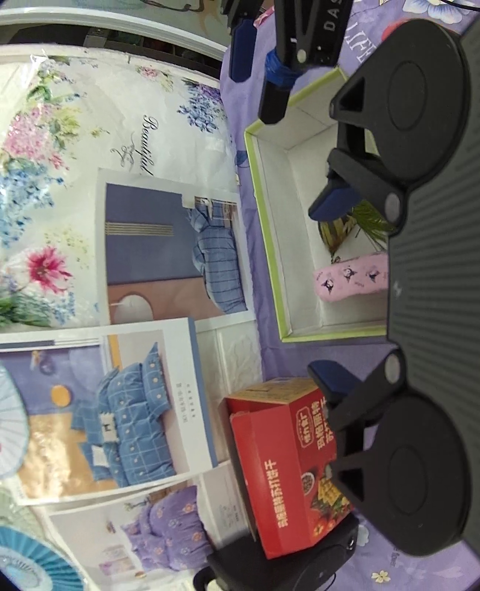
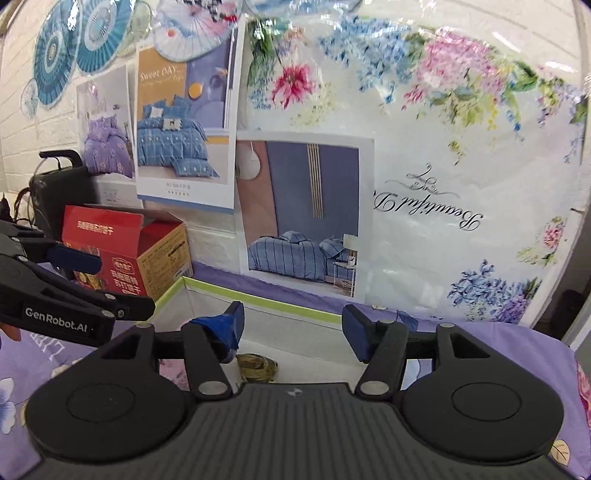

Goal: Organize soft objects
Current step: 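Carry both items into the lime-green box and open both tools, then withdraw both tools from the box back over the table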

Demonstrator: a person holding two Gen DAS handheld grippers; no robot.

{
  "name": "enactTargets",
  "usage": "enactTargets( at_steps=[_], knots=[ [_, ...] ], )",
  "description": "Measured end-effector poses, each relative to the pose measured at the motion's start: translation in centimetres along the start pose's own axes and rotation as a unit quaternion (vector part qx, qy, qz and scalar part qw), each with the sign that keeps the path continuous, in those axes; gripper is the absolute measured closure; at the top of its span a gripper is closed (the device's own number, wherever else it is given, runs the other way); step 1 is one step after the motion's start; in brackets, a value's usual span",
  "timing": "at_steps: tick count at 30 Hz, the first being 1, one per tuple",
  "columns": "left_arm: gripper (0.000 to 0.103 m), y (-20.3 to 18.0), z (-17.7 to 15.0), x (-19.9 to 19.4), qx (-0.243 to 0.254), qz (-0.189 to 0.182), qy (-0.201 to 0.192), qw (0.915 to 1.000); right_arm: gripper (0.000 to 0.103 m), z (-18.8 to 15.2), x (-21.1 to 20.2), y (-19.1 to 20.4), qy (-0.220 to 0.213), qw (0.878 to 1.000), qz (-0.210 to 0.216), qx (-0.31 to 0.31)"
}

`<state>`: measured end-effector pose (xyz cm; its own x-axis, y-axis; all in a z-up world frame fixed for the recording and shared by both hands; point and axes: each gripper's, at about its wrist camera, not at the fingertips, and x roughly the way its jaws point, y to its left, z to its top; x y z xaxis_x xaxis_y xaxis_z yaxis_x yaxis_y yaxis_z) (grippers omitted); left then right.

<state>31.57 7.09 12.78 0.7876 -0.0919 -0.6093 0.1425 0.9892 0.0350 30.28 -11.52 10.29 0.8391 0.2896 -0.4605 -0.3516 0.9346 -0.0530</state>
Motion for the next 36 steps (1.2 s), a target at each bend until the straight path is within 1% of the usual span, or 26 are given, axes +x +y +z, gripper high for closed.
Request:
enactTargets(
  at_steps=[5, 6, 7, 9, 11, 15, 17, 19, 21, 22, 23, 26, 28, 29, 32, 34, 36],
  knots=[
    [0.016, -0.6, -1.4, -5.1, -0.009, -0.005, -0.028, 0.9995, 0.057, -0.8, -5.8, 0.2, -0.039, 0.999, -0.010, 0.021],
    [0.011, -0.8, -1.8, -6.1, -0.011, -0.004, -0.034, 0.9993, 0.057, -1.2, -7.1, 0.2, -0.046, 0.998, -0.011, 0.027],
    [0.004, -1.1, -2.3, -7.3, -0.013, -0.001, -0.042, 0.9990, 0.056, -1.7, -8.3, 0.3, -0.053, 0.998, -0.013, 0.033],
    [0.004, -1.6, -3.5, -9.5, -0.016, 0.005, -0.061, 0.9980, 0.055, -2.8, -10.4, 0.5, -0.064, 0.997, -0.017, 0.044],
    [0.004, -2.3, -4.7, -11.4, -0.016, 0.002, -0.073, 0.9972, 0.055, -4.2, -12.1, 0.9, -0.072, 0.995, -0.027, 0.058],
    [0.004, -3.3, -7.2, -14.3, -0.018, -0.009, -0.081, 0.9965, 0.053, -7.3, -14.6, 1.8, -0.078, 0.992, -0.031, 0.095],
    [0.004, -3.7, -8.7, -15.4, -0.021, -0.002, -0.084, 0.9962, 0.053, -9.0, -15.6, 2.3, -0.085, 0.989, -0.039, 0.115],
    [0.004, -3.6, -10.7, -16.4, -0.037, 0.010, -0.093, 0.9950, 0.052, -10.9, -16.4, 2.6, -0.090, 0.987, -0.044, 0.129],
    [0.004, -3.2, -13.2, -16.9, -0.058, 0.028, -0.081, 0.9946, 0.051, -13.5, -17.0, 3.1, -0.094, 0.984, -0.056, 0.143],
    [0.004, -3.1, -14.5, -16.8, -0.063, 0.037, -0.072, 0.9947, 0.050, -14.8, -17.0, 3.2, -0.087, 0.983, -0.062, 0.151],
    [0.004, -2.8, -16.1, -16.6, -0.065, 0.047, -0.059, 0.9950, 0.050, -16.1, -16.7, 3.3, -0.071, 0.983, -0.062, 0.156],
    [0.004, -2.1, -19.9, -15.7, -0.075, 0.072, -0.018, 0.9945, 0.050, -19.2, -15.3, 3.7, -0.011, 0.986, -0.046, 0.157],
    [0.004, -1.5, -21.9, -15.2, -0.083, 0.072, 0.002, 0.9940, 0.050, -20.6, -14.7, 4.2, 0.013, 0.987, -0.039, 0.155],
    [0.004, -1.2, -22.8, -14.7, -0.084, 0.075, 0.014, 0.9936, 0.050, -21.1, -14.5, 4.6, 0.017, 0.988, -0.031, 0.152],
    [0.004, -0.9, -24.3, -14.0, -0.078, 0.095, 0.025, 0.9921, 0.049, -22.1, -14.4, 6.2, 0.021, 0.990, -0.007, 0.141],
    [0.004, -0.8, -24.7, -13.8, -0.073, 0.099, 0.033, 0.9919, 0.049, -22.1, -14.2, 7.5, 0.016, 0.993, 0.004, 0.115],
    [0.004, -0.8, -24.8, -14.0, -0.067, 0.098, 0.031, 0.9924, 0.049, -22.1, -14.3, 8.0, 0.006, 0.995, -0.025, 0.094]
  ],
)
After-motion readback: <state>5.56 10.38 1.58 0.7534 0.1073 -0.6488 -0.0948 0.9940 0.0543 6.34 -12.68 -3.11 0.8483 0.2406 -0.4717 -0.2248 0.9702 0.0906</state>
